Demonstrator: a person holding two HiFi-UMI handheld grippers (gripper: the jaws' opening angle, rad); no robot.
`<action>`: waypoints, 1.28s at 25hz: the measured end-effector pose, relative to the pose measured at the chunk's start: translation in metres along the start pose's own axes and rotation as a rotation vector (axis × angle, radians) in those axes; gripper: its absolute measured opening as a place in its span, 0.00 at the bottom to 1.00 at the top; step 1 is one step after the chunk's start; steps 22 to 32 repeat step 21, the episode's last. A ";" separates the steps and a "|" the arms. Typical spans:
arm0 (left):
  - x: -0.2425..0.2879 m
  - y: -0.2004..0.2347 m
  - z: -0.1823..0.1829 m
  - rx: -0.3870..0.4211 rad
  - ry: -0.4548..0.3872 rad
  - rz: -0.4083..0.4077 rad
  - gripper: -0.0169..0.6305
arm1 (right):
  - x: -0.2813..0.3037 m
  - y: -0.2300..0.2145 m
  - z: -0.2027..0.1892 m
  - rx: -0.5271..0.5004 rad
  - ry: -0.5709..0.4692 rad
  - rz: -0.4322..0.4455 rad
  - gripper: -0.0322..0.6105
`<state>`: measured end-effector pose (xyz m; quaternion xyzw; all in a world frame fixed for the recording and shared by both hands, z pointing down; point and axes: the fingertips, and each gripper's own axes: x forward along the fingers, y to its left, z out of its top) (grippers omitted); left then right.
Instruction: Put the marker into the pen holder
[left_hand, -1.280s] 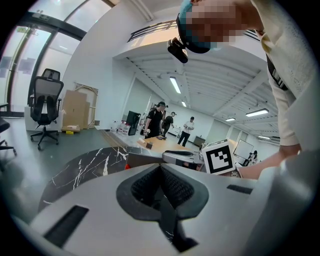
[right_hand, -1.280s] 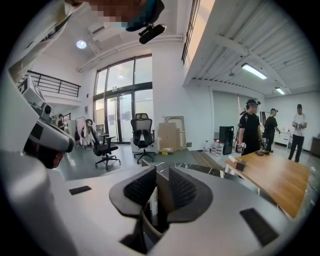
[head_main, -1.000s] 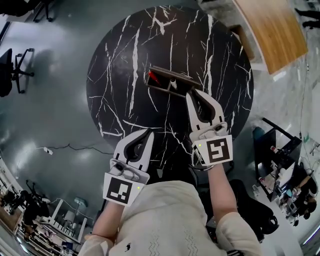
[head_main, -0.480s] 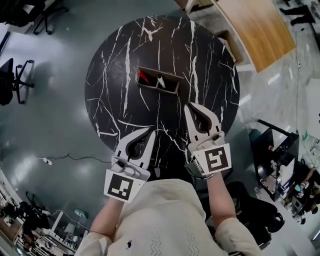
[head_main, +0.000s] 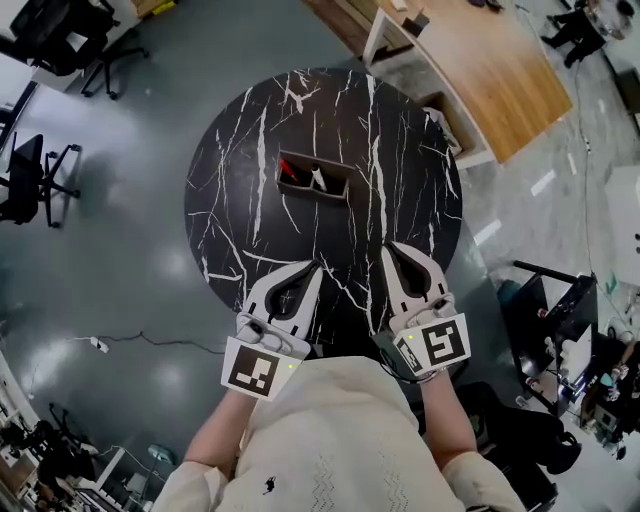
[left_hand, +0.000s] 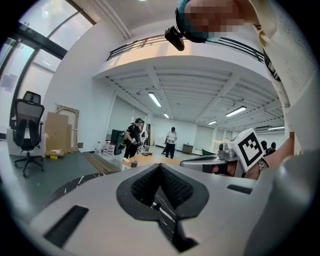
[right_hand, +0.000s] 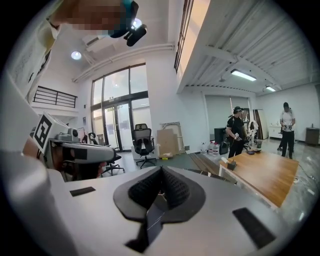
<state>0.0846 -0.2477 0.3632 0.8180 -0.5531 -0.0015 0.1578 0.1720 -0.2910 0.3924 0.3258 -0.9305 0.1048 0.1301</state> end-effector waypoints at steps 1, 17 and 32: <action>-0.002 -0.001 0.003 0.005 -0.009 0.003 0.04 | -0.004 0.003 0.003 0.000 -0.004 0.001 0.07; -0.049 -0.003 0.007 0.011 -0.056 0.095 0.04 | -0.028 0.031 0.019 -0.050 -0.014 0.031 0.07; -0.055 -0.005 0.007 0.017 -0.053 0.099 0.04 | -0.029 0.040 0.020 -0.045 -0.016 0.045 0.07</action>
